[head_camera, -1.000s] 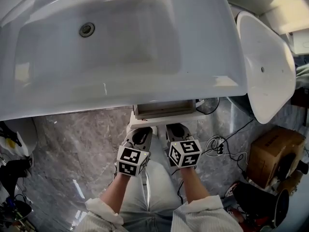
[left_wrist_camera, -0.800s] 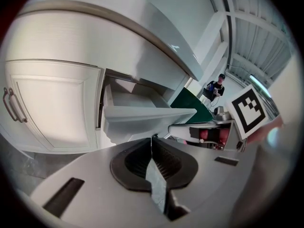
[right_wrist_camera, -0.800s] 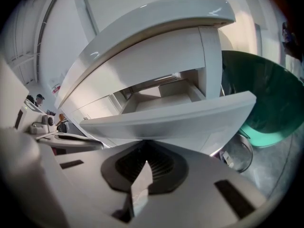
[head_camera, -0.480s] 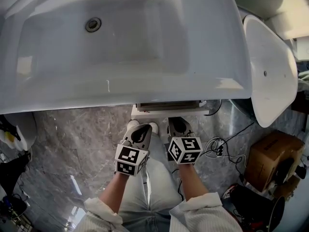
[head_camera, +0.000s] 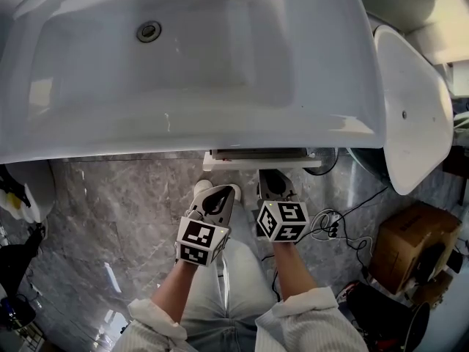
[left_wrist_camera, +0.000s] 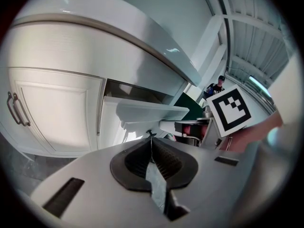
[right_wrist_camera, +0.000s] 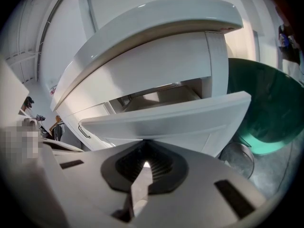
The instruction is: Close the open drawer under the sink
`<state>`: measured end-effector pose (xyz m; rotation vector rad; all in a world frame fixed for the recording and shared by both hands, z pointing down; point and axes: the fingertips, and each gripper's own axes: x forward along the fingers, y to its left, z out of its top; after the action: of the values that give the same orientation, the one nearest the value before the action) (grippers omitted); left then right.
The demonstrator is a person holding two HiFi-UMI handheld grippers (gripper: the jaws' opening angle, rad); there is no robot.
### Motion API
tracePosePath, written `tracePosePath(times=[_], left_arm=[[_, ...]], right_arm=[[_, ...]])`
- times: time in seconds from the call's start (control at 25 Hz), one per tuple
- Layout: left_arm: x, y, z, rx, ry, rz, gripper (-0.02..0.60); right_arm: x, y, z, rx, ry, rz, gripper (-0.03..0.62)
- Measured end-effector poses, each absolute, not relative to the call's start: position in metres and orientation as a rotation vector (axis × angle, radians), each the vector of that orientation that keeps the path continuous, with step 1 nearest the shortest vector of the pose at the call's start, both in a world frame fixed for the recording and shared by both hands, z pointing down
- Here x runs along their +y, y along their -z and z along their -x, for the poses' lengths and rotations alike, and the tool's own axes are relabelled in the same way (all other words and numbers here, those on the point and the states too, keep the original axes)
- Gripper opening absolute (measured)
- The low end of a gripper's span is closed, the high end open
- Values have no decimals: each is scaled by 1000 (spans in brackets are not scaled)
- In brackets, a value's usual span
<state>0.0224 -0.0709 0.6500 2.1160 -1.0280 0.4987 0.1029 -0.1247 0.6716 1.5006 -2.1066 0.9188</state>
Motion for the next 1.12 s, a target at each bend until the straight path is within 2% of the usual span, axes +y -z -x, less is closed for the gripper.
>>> tracePosePath(times=[0.64, 1.12], left_arm=[[-79, -637, -23, -1045, -474, -2151, 17], [-85, -636, -10, -1069, -473, -2148, 17]], right_arm=[[-156, -670, -102, -2156, -638, -1444, 9], [-190, -669, -102, -2159, -552, -1478, 9]])
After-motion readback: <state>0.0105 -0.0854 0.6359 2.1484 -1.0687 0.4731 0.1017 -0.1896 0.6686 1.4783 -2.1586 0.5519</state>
